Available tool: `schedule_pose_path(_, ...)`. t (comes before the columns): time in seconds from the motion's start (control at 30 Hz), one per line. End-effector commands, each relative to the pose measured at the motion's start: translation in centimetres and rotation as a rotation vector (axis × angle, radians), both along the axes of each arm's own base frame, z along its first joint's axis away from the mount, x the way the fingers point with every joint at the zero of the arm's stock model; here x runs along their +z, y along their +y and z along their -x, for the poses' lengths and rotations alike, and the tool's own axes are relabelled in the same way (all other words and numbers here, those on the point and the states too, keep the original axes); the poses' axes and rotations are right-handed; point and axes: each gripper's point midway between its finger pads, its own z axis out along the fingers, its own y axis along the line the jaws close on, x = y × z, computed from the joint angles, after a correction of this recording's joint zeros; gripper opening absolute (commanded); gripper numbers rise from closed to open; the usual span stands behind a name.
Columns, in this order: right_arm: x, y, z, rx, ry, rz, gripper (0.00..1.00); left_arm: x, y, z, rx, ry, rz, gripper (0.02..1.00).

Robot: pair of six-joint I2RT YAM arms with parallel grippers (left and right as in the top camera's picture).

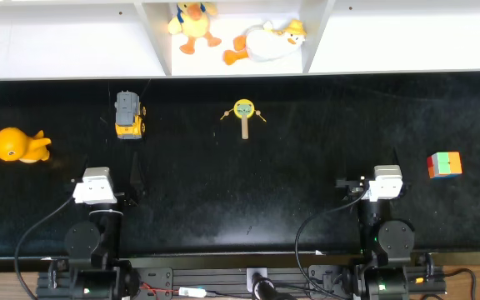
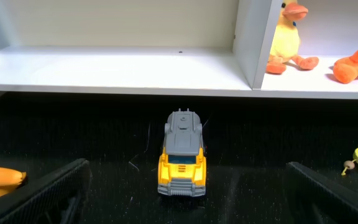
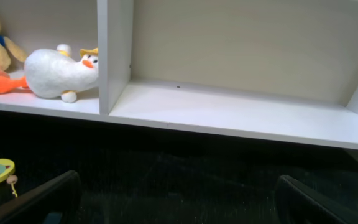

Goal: Store Toys

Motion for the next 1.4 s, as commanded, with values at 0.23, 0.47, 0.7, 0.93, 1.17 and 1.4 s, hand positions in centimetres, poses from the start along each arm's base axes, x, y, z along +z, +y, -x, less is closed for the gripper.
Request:
schedule_pose_path(0.23, -0.4, 0.2, 0.0, 0.007, 0.003, 0.000, 0.996, 0.1, -0.3, 0.0, -0.012, -0.007, 0.000, 0.998)
schedule_pose_path(0.47, -0.4, 0.2, 0.0, 0.007, 0.003, 0.000, 0.996, 0.1, 0.1, 0.0, 0.008, -0.008, 0.000, 0.998)
schedule_pose_path(0.7, -0.4, 0.2, 0.0, 0.007, 0.003, 0.000, 0.996, 0.3, -1.2, 1.5, -0.050, 0.207, 0.121, 0.996)
schedule_pose_path(0.93, -0.4, 0.2, 0.0, 0.007, 0.003, 0.000, 0.996, 3.5, 0.6, 2.9, -0.046, 0.471, -0.032, 0.993)
schedule_pose_path(1.17, -0.4, 0.2, 0.0, 0.007, 0.003, 0.000, 0.993, 6.3, 2.7, 0.0, -0.150, 0.586, -0.107, 0.993)
schedule_pose_path(1.4, -0.4, 0.2, 0.0, 0.007, 0.002, 0.000, 0.993, 6.1, 7.8, -1.2, -0.147, 0.602, -0.099, 0.993)
